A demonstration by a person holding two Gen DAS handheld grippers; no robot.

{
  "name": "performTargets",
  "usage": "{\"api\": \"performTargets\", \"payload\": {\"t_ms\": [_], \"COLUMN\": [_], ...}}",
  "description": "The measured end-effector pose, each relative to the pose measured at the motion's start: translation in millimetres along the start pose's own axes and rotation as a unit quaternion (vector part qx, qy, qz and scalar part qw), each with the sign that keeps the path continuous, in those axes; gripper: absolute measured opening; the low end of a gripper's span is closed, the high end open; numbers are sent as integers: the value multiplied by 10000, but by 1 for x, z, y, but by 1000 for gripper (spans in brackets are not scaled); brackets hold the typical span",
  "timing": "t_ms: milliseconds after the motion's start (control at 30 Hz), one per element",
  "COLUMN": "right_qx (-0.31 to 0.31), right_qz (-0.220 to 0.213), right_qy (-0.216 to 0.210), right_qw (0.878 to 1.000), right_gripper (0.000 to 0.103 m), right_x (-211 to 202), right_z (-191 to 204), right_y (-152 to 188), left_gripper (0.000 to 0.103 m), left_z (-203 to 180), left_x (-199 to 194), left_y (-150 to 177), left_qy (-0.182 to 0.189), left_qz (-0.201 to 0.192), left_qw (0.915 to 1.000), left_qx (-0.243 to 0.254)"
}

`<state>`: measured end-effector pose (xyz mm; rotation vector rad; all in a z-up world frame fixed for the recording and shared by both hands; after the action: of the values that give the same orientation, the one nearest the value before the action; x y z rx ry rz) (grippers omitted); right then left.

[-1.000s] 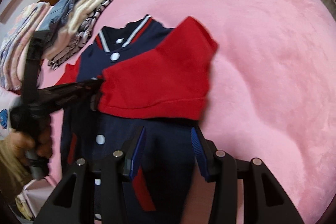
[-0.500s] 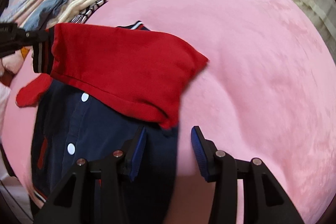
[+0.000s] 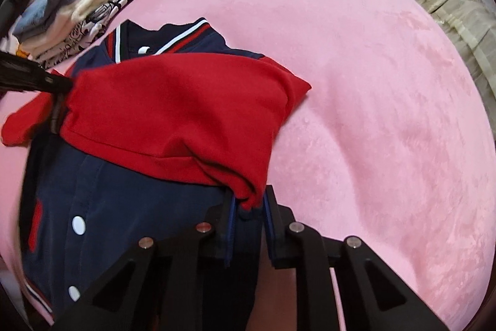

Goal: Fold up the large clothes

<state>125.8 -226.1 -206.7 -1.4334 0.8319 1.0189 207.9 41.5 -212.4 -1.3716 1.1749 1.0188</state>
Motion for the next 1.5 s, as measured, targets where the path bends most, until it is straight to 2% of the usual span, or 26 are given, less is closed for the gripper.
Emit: {"api": "performTargets", "payload": {"t_ms": [33, 133, 167, 267, 400, 533, 667, 733, 767, 800, 867, 1000, 1100, 1200, 1400, 1500], "right_qx": [45, 188, 260, 591, 990, 1129, 1130, 1135, 1138, 1134, 1103, 1050, 1140, 1379, 1897, 1975], "right_qz": [46, 135, 165, 251, 325, 309, 304, 309, 315, 313, 296, 237, 209, 188, 224, 302], "right_qy": [-93, -343, -449, -768, -1145, -1220, -1237, -1256, -1252, -1245, -1211, -1123, -1143, -1266, -1594, -1564], "right_qw": [9999, 9991, 9985, 9950, 9879, 9856, 9854, 9851, 9851, 9852, 9860, 9878, 9867, 9821, 9686, 9673], "right_gripper": [22, 26, 29, 32, 32, 32, 32, 32, 32, 32, 32, 32, 32, 32, 32, 32], "right_x": [-1, -6, -8, -16, -20, -19, -15, -14, -14, -14, -14, -15, -14, -10, 10, 26], "right_z": [-1, -7, -9, -20, -30, -34, -34, -34, -33, -34, -33, -36, -41, -48, -62, -67], "right_y": [0, 1, 2, 4, 0, -7, -10, -10, -11, -11, -13, -16, -21, -31, -59, -73], "left_gripper": [18, 19, 22, 28, 28, 28, 28, 26, 20, 8, 7, 5, 4, 4, 4, 4], "left_z": [7, 21, 23, 26, 21, 15, 18, 21, 22, 23, 27, 27, 24, 15, 27, 32], "left_x": [5, 5, 2, -8, -15, -2, 8, 12, 12, 10, 5, -6, -1, 7, 7, 6], "left_y": [-2, -1, 1, 11, 38, 63, 72, 76, 77, 76, 70, 60, 62, 66, 80, 82], "left_qy": [11, 383, 422, 391, 725, 1021, 1140, 1222, 1248, 1196, 1060, 330, 165, 134, 306, 296], "left_qz": [6, -12, -45, -84, 54, 313, 314, 300, 278, 221, 136, 49, 200, 276, 268, 268], "left_qw": [9999, 9981, 9975, 9973, 9949, 9903, 9859, 9834, 9824, 9830, 9856, 9963, 9977, 9979, 9959, 9966], "left_qx": [-105, -492, -557, -609, -693, -887, -1185, -1310, -1360, -1379, -1313, -790, -620, -566, -807, -724]}}
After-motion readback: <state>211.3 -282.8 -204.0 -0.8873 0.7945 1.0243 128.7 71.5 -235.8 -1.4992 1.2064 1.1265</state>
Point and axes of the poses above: each gripper's, at about its wrist camera, not at the fingertips, and x roughly the way its jaws point, z to its left, y to its underside, the point moved 2 cm from there along x, roughly the way its jaws point, and after that the axes turned 5 degrees about x, right-handed, at the moved point
